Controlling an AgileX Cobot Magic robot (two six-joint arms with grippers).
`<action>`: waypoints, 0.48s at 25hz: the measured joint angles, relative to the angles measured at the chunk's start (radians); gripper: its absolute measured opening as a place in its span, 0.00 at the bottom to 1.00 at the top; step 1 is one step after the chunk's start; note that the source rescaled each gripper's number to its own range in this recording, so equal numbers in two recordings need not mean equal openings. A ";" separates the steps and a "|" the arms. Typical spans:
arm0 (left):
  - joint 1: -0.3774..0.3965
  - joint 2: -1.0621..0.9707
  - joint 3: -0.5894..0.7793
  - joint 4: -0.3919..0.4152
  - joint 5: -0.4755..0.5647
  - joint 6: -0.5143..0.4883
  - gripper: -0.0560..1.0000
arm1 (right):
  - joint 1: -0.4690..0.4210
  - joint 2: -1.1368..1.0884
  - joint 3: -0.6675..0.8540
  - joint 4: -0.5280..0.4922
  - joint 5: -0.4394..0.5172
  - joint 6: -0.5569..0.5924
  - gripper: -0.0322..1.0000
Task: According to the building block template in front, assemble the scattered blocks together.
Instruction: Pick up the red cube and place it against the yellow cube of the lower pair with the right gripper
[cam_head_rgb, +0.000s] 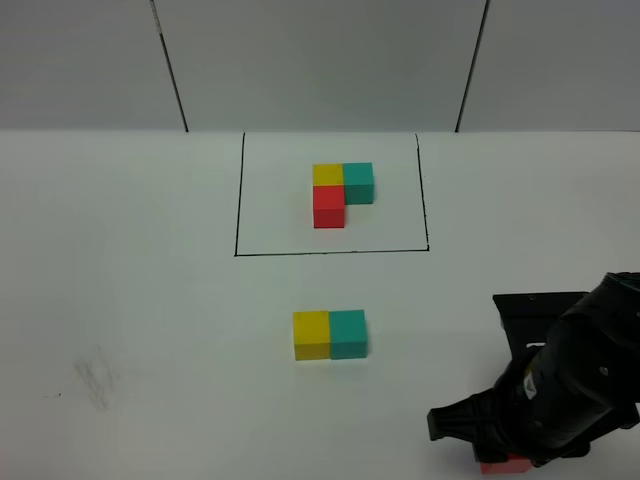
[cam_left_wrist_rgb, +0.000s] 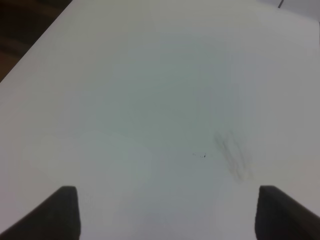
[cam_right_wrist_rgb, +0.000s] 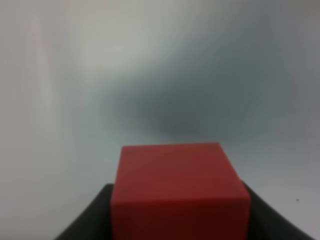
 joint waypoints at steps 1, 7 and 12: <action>0.000 0.000 0.000 0.000 0.000 0.000 0.67 | 0.010 0.008 -0.012 0.000 -0.002 0.010 0.28; 0.000 0.000 0.000 0.000 0.000 0.000 0.67 | 0.082 0.126 -0.124 -0.002 -0.005 0.041 0.28; 0.000 0.000 0.000 0.000 0.000 0.000 0.67 | 0.156 0.264 -0.255 -0.003 0.066 0.111 0.27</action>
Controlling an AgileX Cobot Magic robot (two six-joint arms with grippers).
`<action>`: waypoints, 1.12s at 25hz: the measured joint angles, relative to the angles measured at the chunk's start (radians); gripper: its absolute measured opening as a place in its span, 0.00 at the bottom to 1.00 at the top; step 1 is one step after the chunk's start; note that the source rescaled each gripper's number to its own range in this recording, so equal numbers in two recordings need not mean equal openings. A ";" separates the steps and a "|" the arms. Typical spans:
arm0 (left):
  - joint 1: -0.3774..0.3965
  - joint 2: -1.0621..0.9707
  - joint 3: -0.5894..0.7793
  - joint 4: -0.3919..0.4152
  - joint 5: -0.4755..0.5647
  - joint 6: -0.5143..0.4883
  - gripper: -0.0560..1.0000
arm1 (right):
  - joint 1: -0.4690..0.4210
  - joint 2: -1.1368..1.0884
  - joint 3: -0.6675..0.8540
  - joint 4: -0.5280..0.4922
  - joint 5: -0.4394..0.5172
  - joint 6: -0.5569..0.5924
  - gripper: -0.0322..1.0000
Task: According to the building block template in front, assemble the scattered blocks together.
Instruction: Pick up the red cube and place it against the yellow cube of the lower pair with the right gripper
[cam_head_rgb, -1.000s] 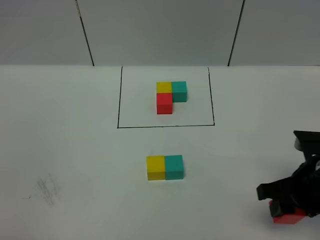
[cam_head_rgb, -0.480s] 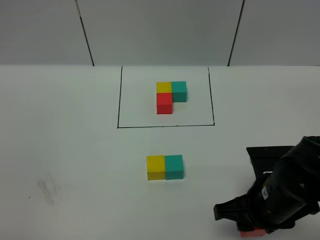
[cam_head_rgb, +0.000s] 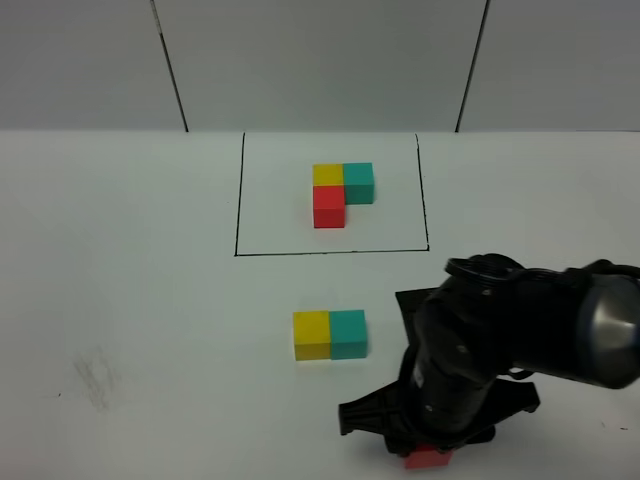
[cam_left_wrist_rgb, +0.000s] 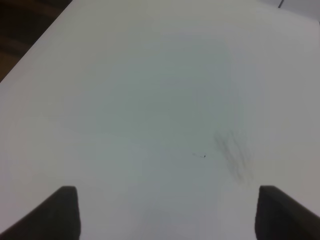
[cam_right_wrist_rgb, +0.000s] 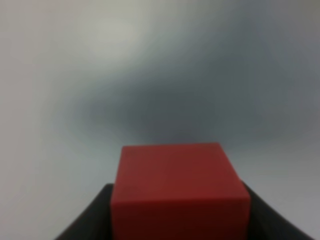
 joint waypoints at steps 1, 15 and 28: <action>0.000 0.000 0.000 0.000 0.000 0.000 0.67 | 0.013 0.024 -0.029 0.000 0.015 0.031 0.27; 0.000 0.000 0.000 0.000 0.000 0.000 0.67 | 0.142 0.218 -0.350 -0.129 0.109 0.296 0.27; 0.000 0.000 0.000 0.000 0.000 0.000 0.67 | 0.142 0.367 -0.528 -0.048 0.116 0.206 0.27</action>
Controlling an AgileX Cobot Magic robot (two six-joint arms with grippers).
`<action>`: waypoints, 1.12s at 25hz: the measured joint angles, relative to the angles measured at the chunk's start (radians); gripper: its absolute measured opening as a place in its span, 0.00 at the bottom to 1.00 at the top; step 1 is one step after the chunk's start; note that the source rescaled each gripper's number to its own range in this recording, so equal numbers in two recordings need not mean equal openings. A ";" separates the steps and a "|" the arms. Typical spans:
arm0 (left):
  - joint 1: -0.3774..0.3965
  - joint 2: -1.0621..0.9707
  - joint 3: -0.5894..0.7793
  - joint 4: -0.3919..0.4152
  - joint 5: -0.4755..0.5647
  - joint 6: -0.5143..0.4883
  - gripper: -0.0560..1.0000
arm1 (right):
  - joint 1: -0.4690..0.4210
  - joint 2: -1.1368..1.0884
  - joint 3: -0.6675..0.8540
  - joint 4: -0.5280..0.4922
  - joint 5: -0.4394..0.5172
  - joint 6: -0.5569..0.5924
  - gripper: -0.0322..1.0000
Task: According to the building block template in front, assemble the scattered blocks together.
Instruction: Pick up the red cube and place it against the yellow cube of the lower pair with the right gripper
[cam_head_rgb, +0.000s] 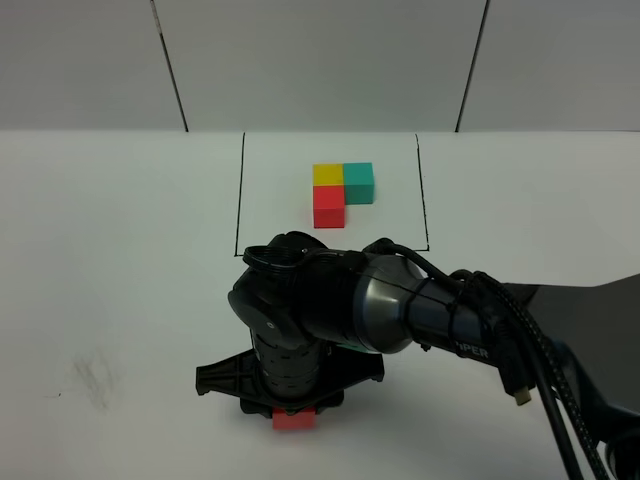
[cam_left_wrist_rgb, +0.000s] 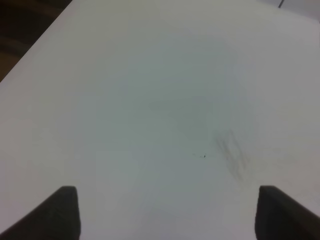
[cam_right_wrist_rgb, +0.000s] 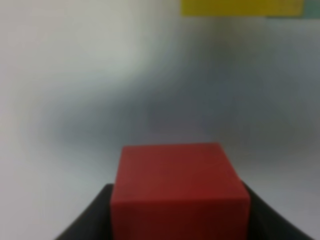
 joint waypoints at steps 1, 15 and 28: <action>0.000 0.000 0.000 0.000 0.000 0.000 0.67 | 0.000 0.006 -0.007 -0.003 0.001 0.000 0.27; 0.000 0.000 0.000 0.000 0.000 0.000 0.67 | 0.000 0.066 -0.058 -0.167 0.042 0.111 0.27; 0.000 0.000 0.000 0.000 0.000 0.000 0.67 | 0.000 0.066 -0.059 -0.225 0.030 0.150 0.27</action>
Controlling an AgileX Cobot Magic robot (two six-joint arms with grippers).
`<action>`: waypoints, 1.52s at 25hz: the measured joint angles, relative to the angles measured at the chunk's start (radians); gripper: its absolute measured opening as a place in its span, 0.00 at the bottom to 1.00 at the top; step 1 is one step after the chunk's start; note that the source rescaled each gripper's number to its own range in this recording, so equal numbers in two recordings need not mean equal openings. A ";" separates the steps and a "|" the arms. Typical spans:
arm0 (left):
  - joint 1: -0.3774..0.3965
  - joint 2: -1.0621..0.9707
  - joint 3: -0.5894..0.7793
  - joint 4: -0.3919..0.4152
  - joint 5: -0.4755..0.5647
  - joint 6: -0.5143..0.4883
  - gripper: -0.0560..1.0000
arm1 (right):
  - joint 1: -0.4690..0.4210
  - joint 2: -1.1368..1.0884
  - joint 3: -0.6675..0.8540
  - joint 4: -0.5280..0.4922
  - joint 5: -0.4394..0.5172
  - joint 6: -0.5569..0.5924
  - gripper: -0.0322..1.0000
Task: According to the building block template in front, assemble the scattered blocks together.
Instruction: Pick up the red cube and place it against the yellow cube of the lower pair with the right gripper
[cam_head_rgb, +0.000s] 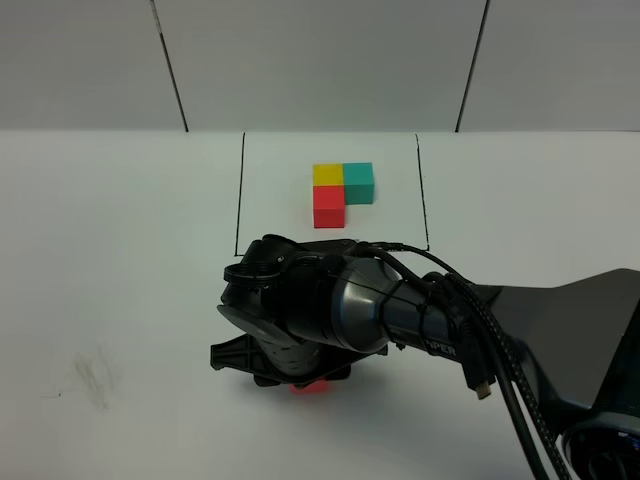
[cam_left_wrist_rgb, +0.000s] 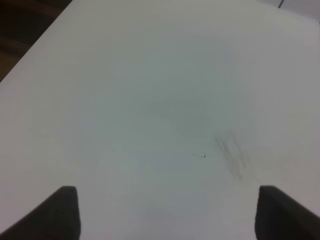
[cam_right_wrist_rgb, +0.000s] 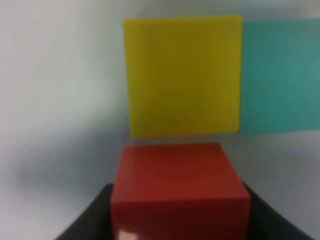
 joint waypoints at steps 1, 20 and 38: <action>0.000 0.000 0.000 0.000 0.000 0.000 0.67 | 0.000 0.000 0.000 -0.004 -0.002 0.001 0.27; 0.000 0.000 0.000 0.000 0.000 0.000 0.67 | -0.021 0.022 0.000 -0.008 -0.028 -0.001 0.27; 0.000 0.000 0.000 0.000 0.000 0.000 0.67 | -0.033 0.055 -0.024 0.014 -0.030 -0.042 0.27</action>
